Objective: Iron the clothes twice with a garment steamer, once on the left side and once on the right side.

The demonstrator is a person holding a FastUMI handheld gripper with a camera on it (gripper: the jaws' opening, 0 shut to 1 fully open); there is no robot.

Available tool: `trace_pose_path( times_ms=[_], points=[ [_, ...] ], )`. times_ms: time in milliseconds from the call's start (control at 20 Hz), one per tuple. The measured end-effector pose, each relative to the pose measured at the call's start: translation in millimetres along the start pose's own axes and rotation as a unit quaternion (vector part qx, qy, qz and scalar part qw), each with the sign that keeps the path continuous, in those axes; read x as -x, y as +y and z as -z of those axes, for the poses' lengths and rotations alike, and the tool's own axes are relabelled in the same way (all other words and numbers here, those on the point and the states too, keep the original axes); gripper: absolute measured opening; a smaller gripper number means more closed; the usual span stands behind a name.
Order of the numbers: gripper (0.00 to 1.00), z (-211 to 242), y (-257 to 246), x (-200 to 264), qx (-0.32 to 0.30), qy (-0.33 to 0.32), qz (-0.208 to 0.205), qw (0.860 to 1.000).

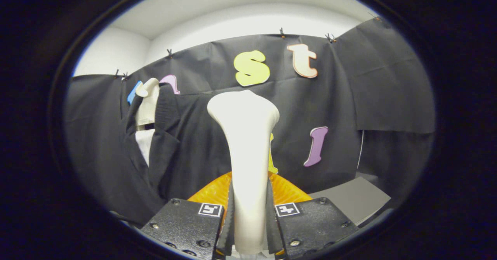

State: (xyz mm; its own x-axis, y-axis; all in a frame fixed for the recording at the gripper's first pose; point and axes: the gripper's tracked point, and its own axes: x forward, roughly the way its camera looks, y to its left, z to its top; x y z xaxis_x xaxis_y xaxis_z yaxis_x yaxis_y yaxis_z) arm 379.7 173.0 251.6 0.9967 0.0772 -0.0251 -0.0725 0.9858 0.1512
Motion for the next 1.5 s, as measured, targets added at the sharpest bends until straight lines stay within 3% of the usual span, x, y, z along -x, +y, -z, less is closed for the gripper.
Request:
trace_pose_path(
  times_ms=[250, 500, 850, 1500],
  points=[
    [0.36, -31, 73, -12, 0.018, -0.037, -0.009, 0.999],
    [0.36, -33, 116, -35, 0.043, -0.045, -0.004, 0.998],
    [0.37, -12, 122, -56, 0.059, -0.031, 0.011, 0.998],
    [0.36, 23, 113, -50, 0.063, 0.007, 0.004, 0.998]
  ],
)
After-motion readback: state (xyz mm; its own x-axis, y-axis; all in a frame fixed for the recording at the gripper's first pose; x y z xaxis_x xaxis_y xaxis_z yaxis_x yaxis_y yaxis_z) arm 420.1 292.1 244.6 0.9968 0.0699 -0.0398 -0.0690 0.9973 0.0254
